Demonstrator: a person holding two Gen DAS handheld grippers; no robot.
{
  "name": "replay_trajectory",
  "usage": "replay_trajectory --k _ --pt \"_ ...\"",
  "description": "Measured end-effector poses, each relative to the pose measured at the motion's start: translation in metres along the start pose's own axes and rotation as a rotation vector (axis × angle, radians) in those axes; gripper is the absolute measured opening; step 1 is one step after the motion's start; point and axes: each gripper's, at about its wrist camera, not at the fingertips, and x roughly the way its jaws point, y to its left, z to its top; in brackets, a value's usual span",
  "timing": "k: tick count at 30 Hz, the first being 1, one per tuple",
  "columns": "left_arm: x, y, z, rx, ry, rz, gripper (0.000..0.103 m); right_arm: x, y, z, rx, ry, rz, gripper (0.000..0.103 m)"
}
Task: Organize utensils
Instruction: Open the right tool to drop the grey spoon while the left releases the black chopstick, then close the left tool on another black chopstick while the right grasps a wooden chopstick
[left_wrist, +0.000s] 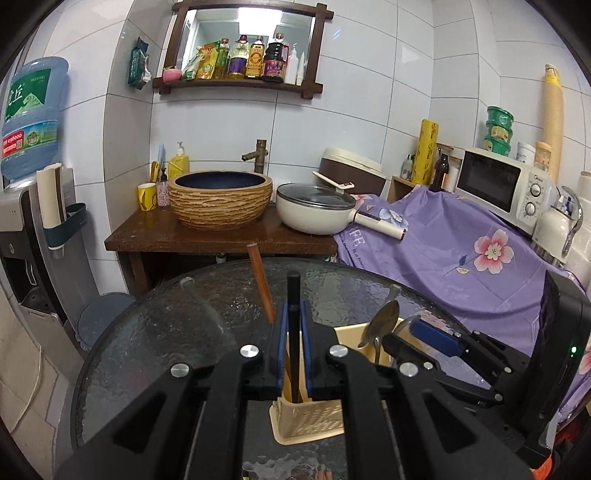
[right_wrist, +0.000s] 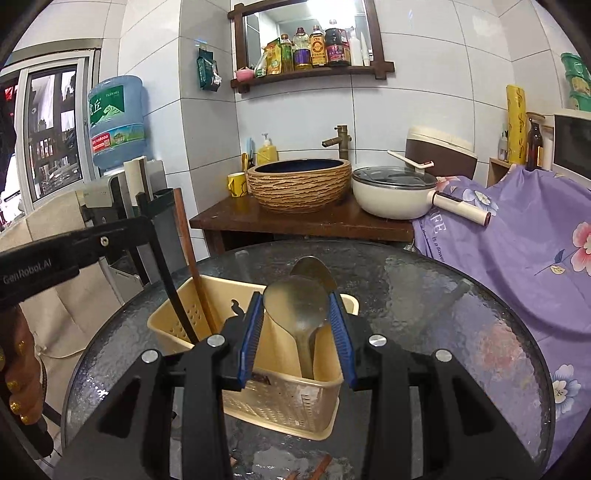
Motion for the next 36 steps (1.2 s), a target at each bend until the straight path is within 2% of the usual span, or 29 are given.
replay_trajectory --k 1,2,3,5,9,12,15,19,22,30,36 --pt "-0.002 0.001 0.0 -0.003 -0.003 -0.004 0.01 -0.001 0.0 0.0 0.002 -0.006 0.001 0.054" --pt "-0.004 0.0 0.001 -0.003 -0.009 -0.005 0.02 -0.004 -0.001 0.001 0.005 -0.022 0.0 0.075" --pt "-0.01 0.001 0.002 -0.006 -0.027 -0.009 0.037 -0.011 -0.002 0.001 0.016 -0.056 0.0 0.084" --pt "-0.024 0.005 0.004 -0.026 -0.075 -0.018 0.059 -0.02 -0.006 0.002 0.035 -0.091 0.004 0.084" --pt "-0.061 0.018 -0.001 -0.063 -0.159 -0.017 0.08 -0.039 -0.014 -0.001 0.066 -0.092 -0.001 0.084" --pt "-0.079 0.027 -0.019 -0.087 -0.154 0.0 0.095 -0.061 -0.014 -0.015 0.065 -0.082 -0.012 0.084" --pt "-0.08 0.033 -0.041 -0.079 -0.074 0.02 0.097 -0.075 -0.014 -0.031 0.091 -0.045 -0.004 0.085" --pt "-0.078 0.035 -0.076 -0.005 0.036 0.095 0.097 -0.08 -0.008 -0.064 0.092 0.088 -0.021 0.085" --pt "-0.076 0.038 -0.101 0.037 0.097 0.121 0.097 -0.08 0.002 -0.09 0.057 0.179 -0.021 0.085" --pt "-0.068 0.051 -0.148 0.071 0.21 0.181 0.097 -0.07 0.014 -0.14 0.037 0.333 -0.034 0.085" --pt "-0.06 0.064 -0.174 0.055 0.28 0.207 0.097 -0.063 0.011 -0.156 0.029 0.399 -0.087 0.085"
